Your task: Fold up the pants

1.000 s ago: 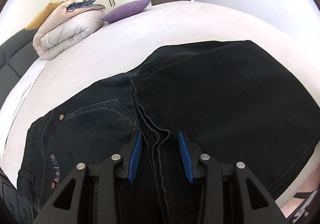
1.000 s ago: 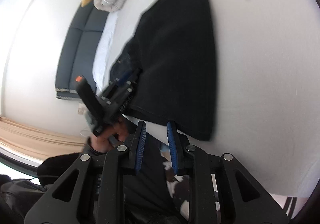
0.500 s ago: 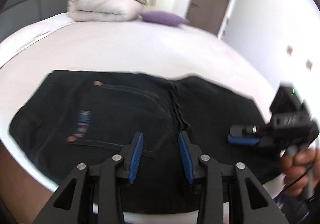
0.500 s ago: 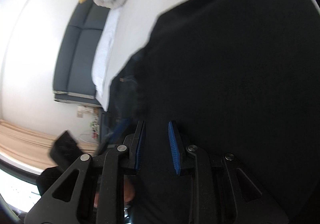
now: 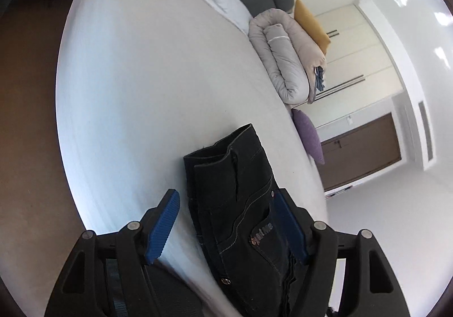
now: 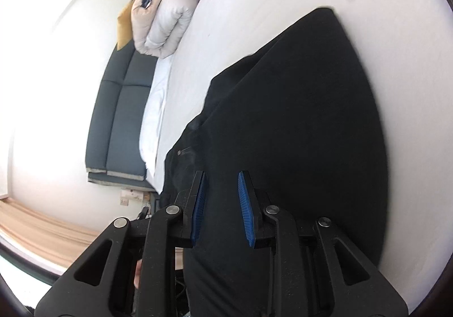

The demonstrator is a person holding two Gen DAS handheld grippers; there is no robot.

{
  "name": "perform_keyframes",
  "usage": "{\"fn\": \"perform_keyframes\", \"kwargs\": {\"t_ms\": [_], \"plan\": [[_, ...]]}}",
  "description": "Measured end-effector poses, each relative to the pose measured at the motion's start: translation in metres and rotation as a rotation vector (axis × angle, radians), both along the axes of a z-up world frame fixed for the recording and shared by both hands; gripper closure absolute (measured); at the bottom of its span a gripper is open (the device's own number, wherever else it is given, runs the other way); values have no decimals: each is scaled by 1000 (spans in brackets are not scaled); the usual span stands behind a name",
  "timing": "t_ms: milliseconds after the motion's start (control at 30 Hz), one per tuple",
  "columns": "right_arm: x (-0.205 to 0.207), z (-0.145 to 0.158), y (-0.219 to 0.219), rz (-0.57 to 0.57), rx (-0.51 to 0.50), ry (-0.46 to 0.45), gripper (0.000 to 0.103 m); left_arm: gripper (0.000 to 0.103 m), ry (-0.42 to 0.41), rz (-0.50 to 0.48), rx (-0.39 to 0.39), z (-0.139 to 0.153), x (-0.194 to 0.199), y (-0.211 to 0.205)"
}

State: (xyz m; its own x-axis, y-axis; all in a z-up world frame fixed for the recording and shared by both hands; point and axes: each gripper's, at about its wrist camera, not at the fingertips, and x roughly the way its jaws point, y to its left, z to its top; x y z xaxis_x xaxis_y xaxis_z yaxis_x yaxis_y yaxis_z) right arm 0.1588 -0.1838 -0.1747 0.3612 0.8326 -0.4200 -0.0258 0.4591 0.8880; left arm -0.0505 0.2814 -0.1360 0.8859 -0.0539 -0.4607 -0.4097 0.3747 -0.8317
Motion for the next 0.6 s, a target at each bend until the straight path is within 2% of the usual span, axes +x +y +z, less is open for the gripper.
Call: {"fn": "perform_keyframes", "kwargs": {"t_ms": [267,600], "plan": [[1,-18,19,49,21,22,80,32,-24,-32,-143,-30,17,-3],[-2,-20,27,85,34,22,80,33,-122,-78,-256,-37,35,-3]]}}
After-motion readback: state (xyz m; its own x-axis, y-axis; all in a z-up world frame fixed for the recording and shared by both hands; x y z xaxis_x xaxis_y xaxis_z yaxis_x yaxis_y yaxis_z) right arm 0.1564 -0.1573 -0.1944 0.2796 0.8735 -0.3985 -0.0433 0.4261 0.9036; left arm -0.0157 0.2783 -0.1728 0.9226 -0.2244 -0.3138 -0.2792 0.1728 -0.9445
